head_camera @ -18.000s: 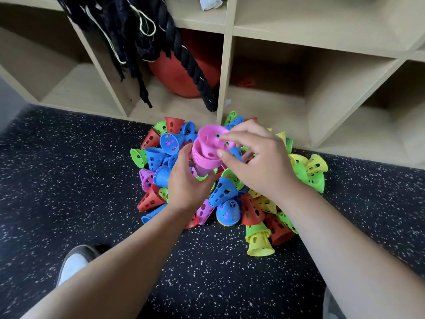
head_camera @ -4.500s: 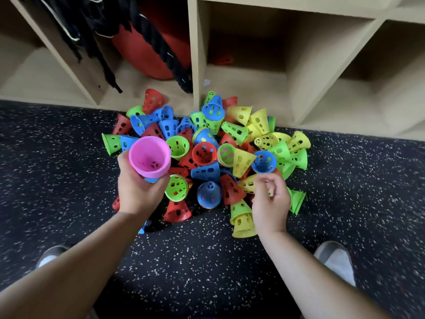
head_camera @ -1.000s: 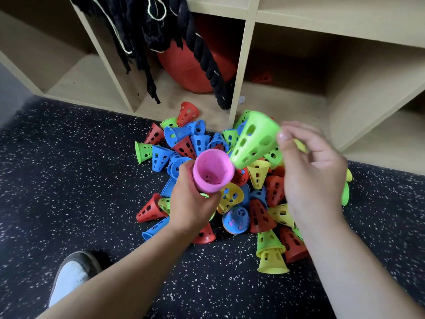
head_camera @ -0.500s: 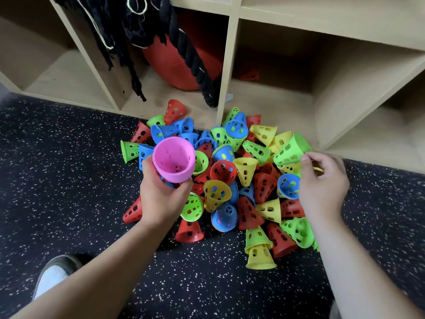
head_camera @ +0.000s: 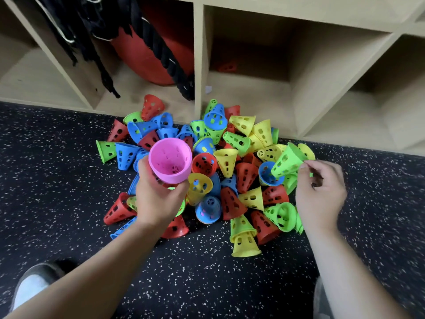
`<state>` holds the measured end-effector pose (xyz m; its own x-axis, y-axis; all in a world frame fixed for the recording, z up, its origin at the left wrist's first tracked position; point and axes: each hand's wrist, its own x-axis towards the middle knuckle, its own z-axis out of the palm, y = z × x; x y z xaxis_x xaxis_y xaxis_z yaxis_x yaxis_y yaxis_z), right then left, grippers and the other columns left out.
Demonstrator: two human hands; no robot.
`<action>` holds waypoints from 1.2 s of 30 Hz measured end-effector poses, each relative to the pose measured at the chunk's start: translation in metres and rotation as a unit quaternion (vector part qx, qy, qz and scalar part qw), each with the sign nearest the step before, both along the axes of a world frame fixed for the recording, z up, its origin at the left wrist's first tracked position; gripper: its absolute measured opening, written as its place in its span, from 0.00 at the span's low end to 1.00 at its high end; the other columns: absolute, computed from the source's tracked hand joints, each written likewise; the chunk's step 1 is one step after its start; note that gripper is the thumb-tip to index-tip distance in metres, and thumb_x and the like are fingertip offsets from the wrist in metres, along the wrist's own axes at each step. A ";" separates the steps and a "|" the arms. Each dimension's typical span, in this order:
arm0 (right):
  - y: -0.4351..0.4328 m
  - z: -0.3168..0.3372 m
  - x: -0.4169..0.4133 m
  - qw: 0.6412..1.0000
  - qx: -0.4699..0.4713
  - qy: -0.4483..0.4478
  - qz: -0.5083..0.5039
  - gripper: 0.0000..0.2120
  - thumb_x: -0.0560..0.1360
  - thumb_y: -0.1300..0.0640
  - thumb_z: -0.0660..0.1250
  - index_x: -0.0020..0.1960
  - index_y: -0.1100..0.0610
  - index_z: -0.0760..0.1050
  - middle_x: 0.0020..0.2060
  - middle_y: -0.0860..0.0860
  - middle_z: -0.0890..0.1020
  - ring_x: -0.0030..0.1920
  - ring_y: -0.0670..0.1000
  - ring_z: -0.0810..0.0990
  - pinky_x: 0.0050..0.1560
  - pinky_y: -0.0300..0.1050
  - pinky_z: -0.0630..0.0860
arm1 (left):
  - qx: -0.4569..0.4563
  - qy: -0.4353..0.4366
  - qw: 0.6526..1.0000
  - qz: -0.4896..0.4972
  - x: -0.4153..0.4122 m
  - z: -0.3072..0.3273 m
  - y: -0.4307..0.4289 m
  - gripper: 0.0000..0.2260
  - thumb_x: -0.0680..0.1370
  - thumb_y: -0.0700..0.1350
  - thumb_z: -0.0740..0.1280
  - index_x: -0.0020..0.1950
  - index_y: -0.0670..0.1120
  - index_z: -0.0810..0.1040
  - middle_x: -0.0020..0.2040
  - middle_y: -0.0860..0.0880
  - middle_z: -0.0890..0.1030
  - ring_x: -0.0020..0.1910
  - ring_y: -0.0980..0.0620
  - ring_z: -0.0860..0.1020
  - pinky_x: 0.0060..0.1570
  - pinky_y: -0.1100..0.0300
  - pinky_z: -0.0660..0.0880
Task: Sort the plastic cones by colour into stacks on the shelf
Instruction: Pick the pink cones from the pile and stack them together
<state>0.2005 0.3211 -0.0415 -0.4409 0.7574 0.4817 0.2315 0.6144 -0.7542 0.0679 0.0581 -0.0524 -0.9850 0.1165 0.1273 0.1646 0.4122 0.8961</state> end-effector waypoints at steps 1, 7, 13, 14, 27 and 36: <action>-0.002 -0.004 0.006 1.000 -0.004 0.002 -0.005 0.06 0.76 0.64 0.69 0.50 0.65 0.82 0.49 0.58 0.79 0.45 0.49 0.78 0.46 0.27 0.72 | -0.001 0.001 1.000 -0.004 0.003 0.000 0.001 0.28 0.68 0.41 0.79 0.61 0.50 0.67 0.51 0.66 0.72 0.47 0.77 0.72 0.43 0.81 0.65; -0.004 -0.020 0.052 0.995 0.081 -0.047 0.022 0.03 0.70 0.64 0.69 0.43 0.62 0.81 0.45 0.55 0.79 0.39 0.53 0.78 0.41 0.48 0.77 | 0.000 0.002 1.000 -0.022 0.014 0.005 0.005 0.30 0.68 0.39 0.79 0.60 0.54 0.65 0.50 0.67 0.72 0.47 0.76 0.72 0.42 0.81 0.65; -0.011 -0.035 0.088 0.993 0.092 -0.078 0.008 0.07 0.70 0.59 0.66 0.40 0.63 0.80 0.43 0.55 0.79 0.41 0.55 0.79 0.43 0.43 0.76 | 0.002 0.002 0.999 -0.034 0.018 0.009 0.010 0.28 0.69 0.40 0.79 0.59 0.53 0.65 0.49 0.67 0.71 0.43 0.64 0.72 0.41 0.77 0.66; -0.013 -0.038 0.091 0.993 0.082 -0.081 0.001 0.08 0.70 0.58 0.66 0.40 0.63 0.80 0.43 0.54 0.78 0.40 0.54 0.79 0.43 0.41 0.76 | 0.001 0.003 0.999 -0.036 0.018 0.009 0.011 0.28 0.69 0.40 0.78 0.59 0.53 0.65 0.49 0.67 0.71 0.43 0.63 0.72 0.41 0.77 0.65; -0.028 -0.065 0.085 0.954 0.078 -0.286 0.052 0.12 0.72 0.57 0.76 0.54 0.56 0.85 0.51 0.48 0.85 0.49 0.56 0.81 0.44 0.48 0.81 | 0.020 0.023 0.999 0.043 -0.014 0.024 -0.013 0.28 0.70 0.45 0.78 0.65 0.51 0.67 0.56 0.53 0.75 0.51 0.60 0.74 0.48 0.75 0.69; -0.048 -0.048 0.046 0.980 0.089 -0.168 0.054 0.07 0.71 0.59 0.69 0.46 0.59 0.84 0.46 0.52 0.80 0.43 0.53 0.80 0.45 0.38 0.72 | 0.009 0.017 0.990 0.140 -0.050 0.026 -0.064 0.28 0.70 0.44 0.75 0.65 0.44 0.67 0.51 0.57 0.74 0.43 0.64 0.73 0.47 0.69 0.71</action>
<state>0.2465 0.2736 -0.0891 -0.6699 0.6150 0.4159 0.3751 0.7638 -0.5253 0.0181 -0.0054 -0.0267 -0.9735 -0.1634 0.1599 0.0756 0.4300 0.8997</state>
